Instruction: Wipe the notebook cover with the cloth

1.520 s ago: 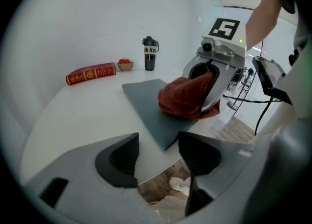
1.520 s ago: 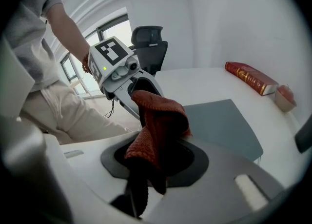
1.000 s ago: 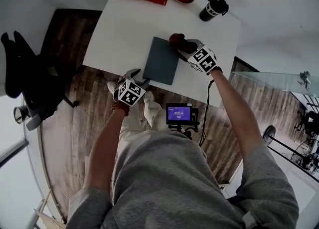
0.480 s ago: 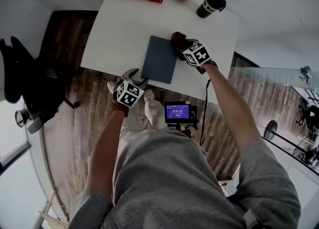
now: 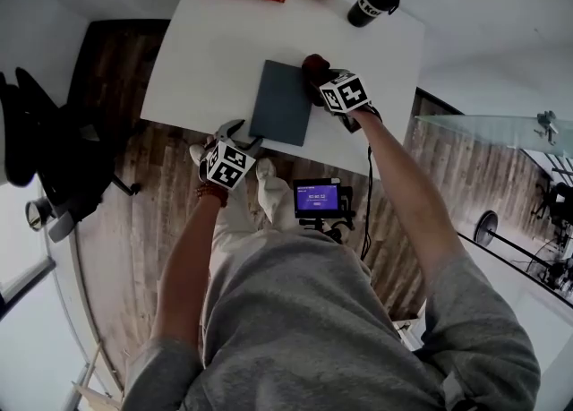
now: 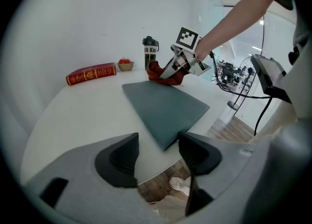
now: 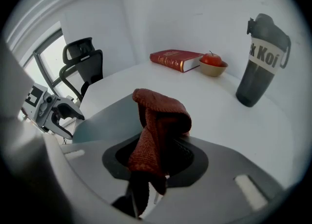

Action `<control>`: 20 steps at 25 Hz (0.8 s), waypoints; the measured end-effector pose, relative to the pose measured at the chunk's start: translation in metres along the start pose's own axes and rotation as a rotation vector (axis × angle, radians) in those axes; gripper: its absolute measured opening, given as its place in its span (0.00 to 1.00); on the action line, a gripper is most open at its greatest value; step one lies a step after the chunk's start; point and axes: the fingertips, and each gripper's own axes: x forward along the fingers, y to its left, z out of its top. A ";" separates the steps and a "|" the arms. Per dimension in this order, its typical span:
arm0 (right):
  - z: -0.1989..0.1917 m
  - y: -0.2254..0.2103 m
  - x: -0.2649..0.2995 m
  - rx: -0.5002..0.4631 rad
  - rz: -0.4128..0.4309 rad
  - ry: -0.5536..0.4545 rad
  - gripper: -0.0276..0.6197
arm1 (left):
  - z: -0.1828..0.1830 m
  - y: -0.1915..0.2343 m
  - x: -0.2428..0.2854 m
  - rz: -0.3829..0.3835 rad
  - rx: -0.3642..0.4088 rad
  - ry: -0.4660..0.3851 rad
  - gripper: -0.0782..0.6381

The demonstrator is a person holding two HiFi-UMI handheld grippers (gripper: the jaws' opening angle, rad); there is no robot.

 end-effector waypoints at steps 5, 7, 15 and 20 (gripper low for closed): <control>-0.005 0.008 0.002 0.029 -0.002 -0.002 0.22 | -0.001 0.001 0.001 0.001 -0.001 0.004 0.45; -0.006 0.013 0.001 0.021 0.001 -0.004 0.22 | -0.001 0.001 0.001 0.001 -0.001 0.004 0.45; -0.010 0.027 -0.003 -0.020 -0.015 -0.019 0.22 | -0.001 0.001 0.000 0.003 0.000 0.005 0.45; -0.013 0.034 -0.004 -0.029 -0.029 -0.021 0.22 | 0.000 0.000 0.000 0.008 -0.001 0.004 0.45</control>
